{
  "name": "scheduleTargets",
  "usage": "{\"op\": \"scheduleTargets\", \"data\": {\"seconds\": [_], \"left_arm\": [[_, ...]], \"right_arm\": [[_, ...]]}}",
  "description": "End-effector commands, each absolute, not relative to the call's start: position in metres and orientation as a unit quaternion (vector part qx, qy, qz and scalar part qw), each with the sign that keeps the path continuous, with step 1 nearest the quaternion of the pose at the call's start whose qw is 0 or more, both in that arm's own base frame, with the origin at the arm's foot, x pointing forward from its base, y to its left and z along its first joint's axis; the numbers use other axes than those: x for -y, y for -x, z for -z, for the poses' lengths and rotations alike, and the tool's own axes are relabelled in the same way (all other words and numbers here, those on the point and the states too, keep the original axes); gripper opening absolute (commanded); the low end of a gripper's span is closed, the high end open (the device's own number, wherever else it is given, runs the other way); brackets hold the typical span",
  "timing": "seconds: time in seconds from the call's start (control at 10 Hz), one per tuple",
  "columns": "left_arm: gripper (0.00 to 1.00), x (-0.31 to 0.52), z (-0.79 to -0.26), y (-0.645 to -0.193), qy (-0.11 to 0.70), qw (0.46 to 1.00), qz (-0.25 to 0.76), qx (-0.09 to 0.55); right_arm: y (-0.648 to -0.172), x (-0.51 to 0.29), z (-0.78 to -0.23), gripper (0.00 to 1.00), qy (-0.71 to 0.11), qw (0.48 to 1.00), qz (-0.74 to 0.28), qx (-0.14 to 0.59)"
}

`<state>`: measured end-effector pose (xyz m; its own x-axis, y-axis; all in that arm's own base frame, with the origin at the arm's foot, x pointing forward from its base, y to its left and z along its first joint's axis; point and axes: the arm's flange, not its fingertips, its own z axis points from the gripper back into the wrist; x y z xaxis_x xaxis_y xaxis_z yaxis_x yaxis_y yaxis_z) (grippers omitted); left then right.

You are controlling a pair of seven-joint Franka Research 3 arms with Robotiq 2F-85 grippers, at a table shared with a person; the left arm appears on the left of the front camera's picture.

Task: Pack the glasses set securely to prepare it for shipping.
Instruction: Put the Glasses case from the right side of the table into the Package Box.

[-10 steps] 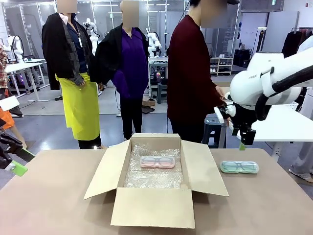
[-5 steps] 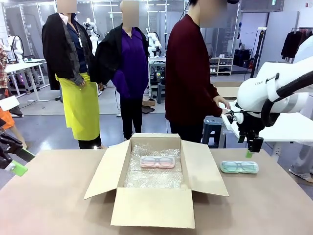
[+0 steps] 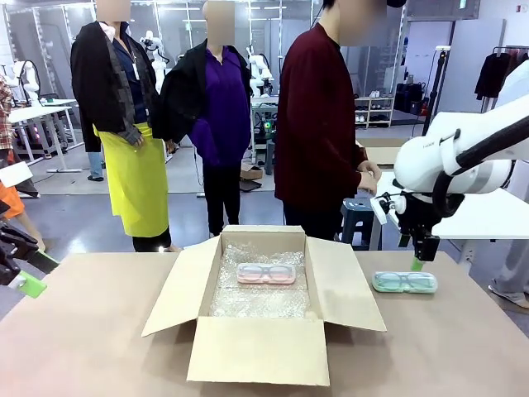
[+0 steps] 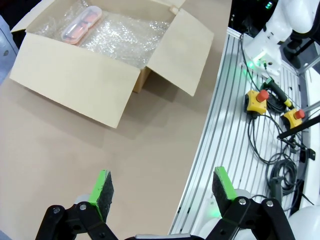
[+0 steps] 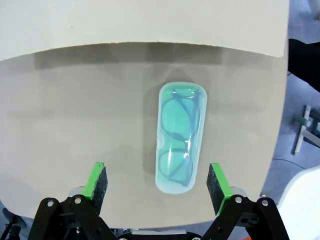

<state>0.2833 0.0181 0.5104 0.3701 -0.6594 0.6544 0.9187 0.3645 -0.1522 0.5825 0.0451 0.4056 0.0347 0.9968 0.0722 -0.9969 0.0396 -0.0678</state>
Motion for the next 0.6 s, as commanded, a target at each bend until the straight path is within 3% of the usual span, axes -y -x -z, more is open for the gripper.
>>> {"op": "scheduleTargets", "data": {"seconds": [0.0,0.5], "left_arm": [[1.00,-0.020,-0.514,-0.283,0.267,0.777,0.508,0.257],[1.00,-0.020,-0.514,-0.283,0.267,0.777,0.508,0.257]], "right_arm": [[-0.612,-0.037,-0.390,1.00,-0.028,0.714,-0.699,0.030],[-0.621,-0.027,-0.352,1.00,-0.029,0.701,-0.712,0.017]]}}
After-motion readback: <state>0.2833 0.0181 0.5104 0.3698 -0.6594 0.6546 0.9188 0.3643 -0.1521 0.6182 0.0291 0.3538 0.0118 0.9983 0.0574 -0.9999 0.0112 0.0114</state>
